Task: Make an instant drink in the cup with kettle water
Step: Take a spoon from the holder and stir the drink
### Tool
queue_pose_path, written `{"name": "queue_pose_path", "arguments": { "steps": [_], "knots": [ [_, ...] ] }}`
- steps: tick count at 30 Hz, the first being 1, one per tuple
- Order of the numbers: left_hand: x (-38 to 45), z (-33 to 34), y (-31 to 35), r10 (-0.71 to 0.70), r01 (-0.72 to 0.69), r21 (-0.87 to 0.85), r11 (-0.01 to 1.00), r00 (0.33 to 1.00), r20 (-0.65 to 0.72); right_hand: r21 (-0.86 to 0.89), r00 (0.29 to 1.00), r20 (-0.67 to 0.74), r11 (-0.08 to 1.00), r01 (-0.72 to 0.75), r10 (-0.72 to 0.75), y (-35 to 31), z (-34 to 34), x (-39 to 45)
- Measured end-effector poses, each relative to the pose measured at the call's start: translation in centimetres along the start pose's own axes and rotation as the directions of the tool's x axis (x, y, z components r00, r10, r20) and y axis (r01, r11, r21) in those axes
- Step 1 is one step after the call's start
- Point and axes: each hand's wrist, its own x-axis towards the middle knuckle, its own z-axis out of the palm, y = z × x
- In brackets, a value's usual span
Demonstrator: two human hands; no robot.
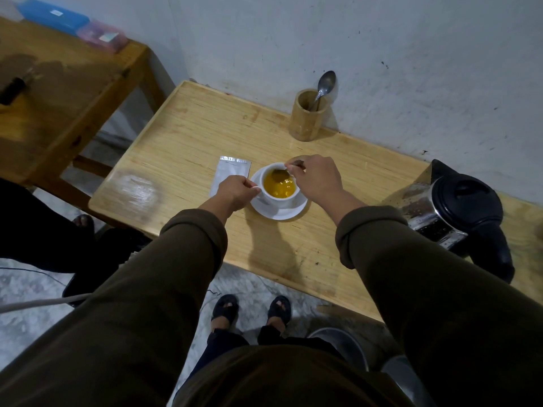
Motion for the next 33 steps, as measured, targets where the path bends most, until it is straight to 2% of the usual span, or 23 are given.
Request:
{"name": "queue_pose_path", "arguments": {
  "steps": [5, 10, 13, 17, 21, 29, 33],
  "knots": [
    [-0.01, 0.02, -0.05, -0.010, 0.010, -0.013, 1.000, 1.000, -0.003, 0.050, 0.995, 0.096, 0.999, 0.001, -0.006, 0.17, 0.07, 0.15],
    [0.00, 0.09, -0.08, -0.009, 0.009, -0.020, 1.000, 1.000, -0.008, -0.060, 0.999, 0.014, 0.998, -0.029, 0.030, 0.48, -0.44, 0.25],
    [0.03, 0.11, -0.03, -0.009, 0.009, -0.016, 1.000, 1.000, -0.009, -0.028, 1.000, -0.018, 1.000, -0.005, 0.004, 0.35, -0.46, 0.12],
    [0.02, 0.16, -0.02, -0.008, 0.008, -0.006, 1.000, 1.000, -0.013, 0.048, 0.998, 0.050, 0.999, 0.020, -0.023, 0.16, 0.14, -0.10],
    [-0.07, 0.20, -0.03, -0.012, 0.012, -0.012, 1.000, 1.000, -0.016, 0.054, 0.994, 0.107, 0.998, 0.016, -0.022, 0.30, 0.06, 0.18],
    [-0.16, 0.21, 0.11, -0.015, 0.015, 0.010, 1.000, 1.000, -0.017, -0.052, 0.999, -0.006, 0.998, 0.048, -0.048, 0.68, -0.47, 0.02],
    [-0.13, 0.36, 0.12, -0.018, 0.019, 0.010, 1.000, 1.000, -0.023, -0.021, 0.996, 0.023, 0.996, 0.082, -0.081, 0.26, -0.08, -0.12]
  ]
}}
